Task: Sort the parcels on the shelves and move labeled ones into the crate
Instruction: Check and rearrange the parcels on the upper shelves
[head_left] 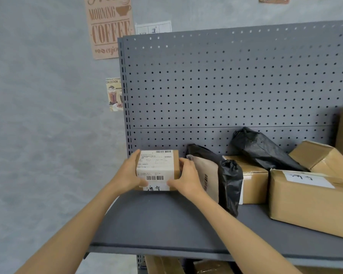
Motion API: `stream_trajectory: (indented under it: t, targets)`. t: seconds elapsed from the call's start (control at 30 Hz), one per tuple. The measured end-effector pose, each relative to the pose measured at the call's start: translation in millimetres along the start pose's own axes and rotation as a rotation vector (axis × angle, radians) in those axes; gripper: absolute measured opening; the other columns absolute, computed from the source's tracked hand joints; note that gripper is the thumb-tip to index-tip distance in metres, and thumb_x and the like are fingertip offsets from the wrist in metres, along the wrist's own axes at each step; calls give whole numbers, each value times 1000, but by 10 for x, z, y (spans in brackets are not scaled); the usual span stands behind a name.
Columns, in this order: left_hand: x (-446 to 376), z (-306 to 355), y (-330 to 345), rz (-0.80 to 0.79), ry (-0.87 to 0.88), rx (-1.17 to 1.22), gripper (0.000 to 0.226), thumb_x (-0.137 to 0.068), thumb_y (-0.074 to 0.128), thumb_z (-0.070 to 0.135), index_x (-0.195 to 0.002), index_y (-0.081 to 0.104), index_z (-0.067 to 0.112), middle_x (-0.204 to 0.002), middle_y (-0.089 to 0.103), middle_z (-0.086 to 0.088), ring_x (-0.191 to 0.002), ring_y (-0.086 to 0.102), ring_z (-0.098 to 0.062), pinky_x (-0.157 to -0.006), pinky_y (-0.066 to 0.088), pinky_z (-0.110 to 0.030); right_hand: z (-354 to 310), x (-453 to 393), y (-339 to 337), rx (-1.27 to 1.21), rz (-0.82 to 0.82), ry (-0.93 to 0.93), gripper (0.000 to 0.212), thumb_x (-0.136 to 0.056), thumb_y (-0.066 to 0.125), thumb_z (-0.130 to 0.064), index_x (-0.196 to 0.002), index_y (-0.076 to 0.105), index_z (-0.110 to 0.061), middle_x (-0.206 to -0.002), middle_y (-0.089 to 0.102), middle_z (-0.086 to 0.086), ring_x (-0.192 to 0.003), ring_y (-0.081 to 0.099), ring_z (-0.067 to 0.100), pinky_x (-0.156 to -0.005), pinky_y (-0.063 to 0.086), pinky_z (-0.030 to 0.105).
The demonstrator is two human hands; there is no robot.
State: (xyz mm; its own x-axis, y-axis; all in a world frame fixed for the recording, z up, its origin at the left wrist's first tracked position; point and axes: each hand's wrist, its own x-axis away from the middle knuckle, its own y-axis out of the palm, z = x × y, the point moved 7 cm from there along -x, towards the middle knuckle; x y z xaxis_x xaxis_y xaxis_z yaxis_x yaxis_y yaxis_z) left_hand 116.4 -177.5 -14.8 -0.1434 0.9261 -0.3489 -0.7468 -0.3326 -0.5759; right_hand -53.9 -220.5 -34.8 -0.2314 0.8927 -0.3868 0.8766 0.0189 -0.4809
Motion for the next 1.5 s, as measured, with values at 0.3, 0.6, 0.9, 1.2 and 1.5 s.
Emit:
stream_trajectory:
  t: [0.3,0.6,0.9,1.2,1.5]
  targets:
    - [-131,-457,93,-104,-165,-3,105,-69,70,-11,-148,6,12,-148,34,-6,-128,41,-25,-105,37,-37,165,-70,332,40,-96,78,67,-77,67,-4,-137,38,-7,-134,43,10,-123,45,22,-99,37,26]
    - [-158,-188,126,-10,-73,-145,120,-65,71,3,-146,-13,33,-154,-19,-5,-144,-6,-25,-115,18,-42,-238,-27,163,458,-88,-190,65,-86,54,-8,-144,26,-8,-141,36,11,-129,38,27,-106,33,34]
    - [22,813,566,9,347,-195,23,-79,61,15,-99,52,20,-89,61,5,-83,58,-14,-67,43,-21,-408,-103,-832,1004,-19,2,52,-87,58,-30,-134,41,-15,-128,50,11,-117,51,32,-89,41,39]
    - [104,424,1068,-399,0,-67,67,-83,61,46,-137,33,17,-107,63,-2,-93,66,-18,-91,51,-37,-50,108,-1067,747,-92,161,72,-81,65,-23,-145,32,-27,-136,50,8,-120,52,30,-88,45,36]
    - [-37,638,726,-149,52,173,76,-78,71,35,-141,29,21,-143,41,-1,-130,40,-16,-104,35,-31,125,255,-1191,-344,184,166,59,-83,70,-13,-137,46,-13,-119,56,4,-100,57,16,-82,51,24]
